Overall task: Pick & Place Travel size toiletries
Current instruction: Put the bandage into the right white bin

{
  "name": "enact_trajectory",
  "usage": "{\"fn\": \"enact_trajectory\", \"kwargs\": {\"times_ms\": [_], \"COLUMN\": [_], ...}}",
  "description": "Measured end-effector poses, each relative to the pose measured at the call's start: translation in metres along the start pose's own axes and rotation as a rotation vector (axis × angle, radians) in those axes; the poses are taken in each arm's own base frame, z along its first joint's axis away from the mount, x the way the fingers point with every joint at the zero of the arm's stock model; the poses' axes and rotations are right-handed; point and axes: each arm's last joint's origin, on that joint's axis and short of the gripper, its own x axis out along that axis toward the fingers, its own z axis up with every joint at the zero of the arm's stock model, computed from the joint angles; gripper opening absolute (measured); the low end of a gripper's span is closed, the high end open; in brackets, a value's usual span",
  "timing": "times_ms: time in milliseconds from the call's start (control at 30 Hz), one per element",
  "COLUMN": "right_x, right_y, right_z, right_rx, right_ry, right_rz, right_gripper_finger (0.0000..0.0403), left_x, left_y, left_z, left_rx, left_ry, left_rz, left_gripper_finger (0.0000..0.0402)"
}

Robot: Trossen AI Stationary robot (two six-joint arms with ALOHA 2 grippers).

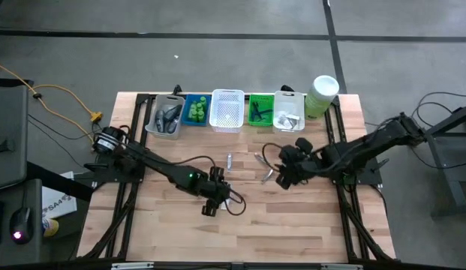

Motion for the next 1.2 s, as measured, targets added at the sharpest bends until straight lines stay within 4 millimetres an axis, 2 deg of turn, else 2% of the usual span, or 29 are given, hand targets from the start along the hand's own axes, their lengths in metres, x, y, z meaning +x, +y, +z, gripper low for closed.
{"fn": "enact_trajectory", "kwargs": {"times_ms": [300,633,900,1000,1200], "right_x": [-0.016,-0.025,-0.028,-0.029,-0.029], "right_y": [0.025,0.034,0.037,0.038,0.038], "right_z": [-0.018,-0.026,-0.029,-0.03,-0.03], "right_rx": [-0.009,-0.02,-0.027,-0.031,-0.027], "right_ry": [-0.034,-0.081,-0.084,-0.084,-0.083], "right_rz": [0.096,0.123,0.141,0.146,0.146], "right_gripper_finger": [0.0147,0.0137,0.0136,0.0136,0.0136], "left_x": [0.034,0.035,0.042,0.05,0.063], "left_y": [-0.001,-0.002,-0.004,-0.004,-0.002], "left_z": [-0.008,-0.007,-0.008,-0.009,-0.018], "left_rx": [-0.009,-0.049,-0.087,-0.098,-0.148], "left_ry": [0.051,0.042,0.048,0.058,0.129], "left_rz": [-0.001,-0.006,-0.051,-0.102,-0.094], "left_gripper_finger": [0.028,0.0278,0.0209,0.0188,0.0151]}}
